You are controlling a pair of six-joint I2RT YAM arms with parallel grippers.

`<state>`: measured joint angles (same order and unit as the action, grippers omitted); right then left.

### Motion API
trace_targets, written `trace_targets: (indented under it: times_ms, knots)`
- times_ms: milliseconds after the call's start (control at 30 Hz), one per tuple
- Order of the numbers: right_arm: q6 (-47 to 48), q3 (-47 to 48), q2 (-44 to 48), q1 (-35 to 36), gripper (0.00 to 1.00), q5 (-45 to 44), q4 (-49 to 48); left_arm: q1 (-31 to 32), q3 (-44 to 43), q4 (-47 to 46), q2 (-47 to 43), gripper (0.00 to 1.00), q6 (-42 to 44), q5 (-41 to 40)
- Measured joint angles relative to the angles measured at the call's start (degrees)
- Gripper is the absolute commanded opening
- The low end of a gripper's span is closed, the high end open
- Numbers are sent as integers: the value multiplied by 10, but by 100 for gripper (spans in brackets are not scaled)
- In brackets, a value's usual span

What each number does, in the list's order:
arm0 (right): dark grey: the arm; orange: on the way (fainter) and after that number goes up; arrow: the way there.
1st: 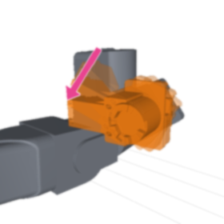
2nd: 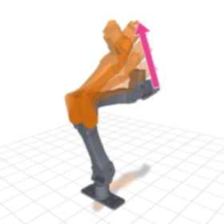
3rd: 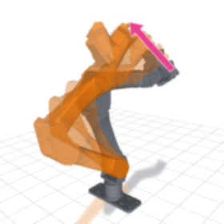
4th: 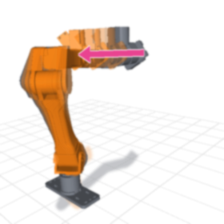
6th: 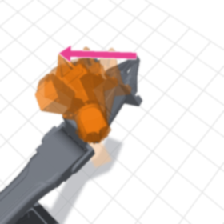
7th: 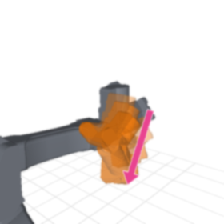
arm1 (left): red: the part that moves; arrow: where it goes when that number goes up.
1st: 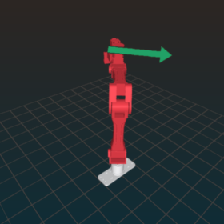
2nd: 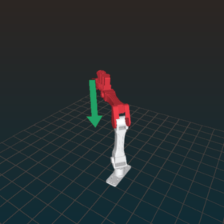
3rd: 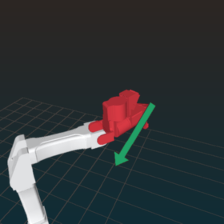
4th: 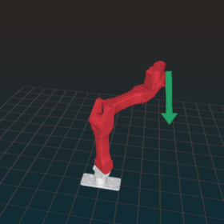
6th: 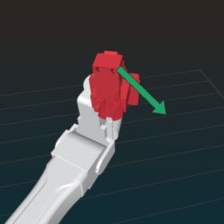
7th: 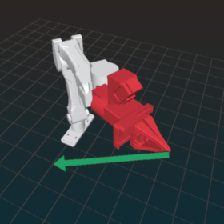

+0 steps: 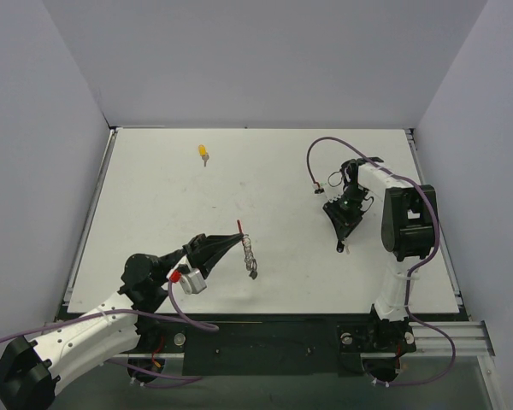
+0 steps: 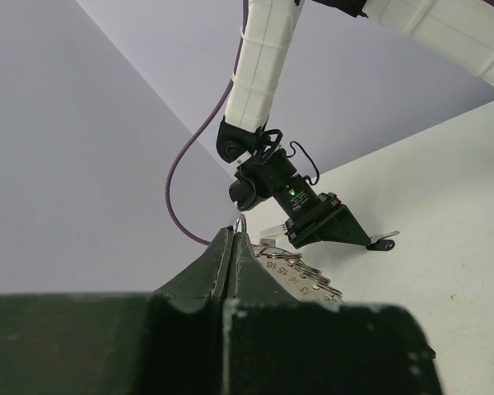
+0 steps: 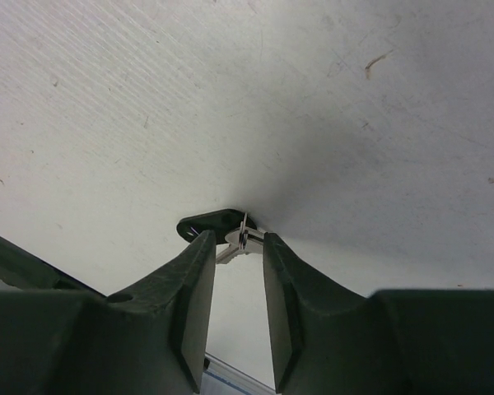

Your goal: Put the keys on the keyring

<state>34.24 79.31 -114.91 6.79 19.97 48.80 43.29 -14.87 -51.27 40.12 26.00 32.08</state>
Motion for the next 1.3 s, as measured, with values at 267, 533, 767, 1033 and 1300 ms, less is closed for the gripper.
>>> trace_targets:
  times_ms: [267,533,767,1033,1300]
  knots:
    - [-2,0,3,-14,39,11,1,0,0,-4,4,0,-5,12]
    - [30,1,109,-44,43,29,18,-3,-6,-3,35,0,-43,85]
    - [203,36,263,3,53,155,104,-1,-34,-27,85,0,-111,122]
    - [361,86,297,177,52,300,192,9,-50,-116,162,0,-219,94]
    - [370,183,289,196,49,373,203,29,-63,-167,196,0,-272,40]
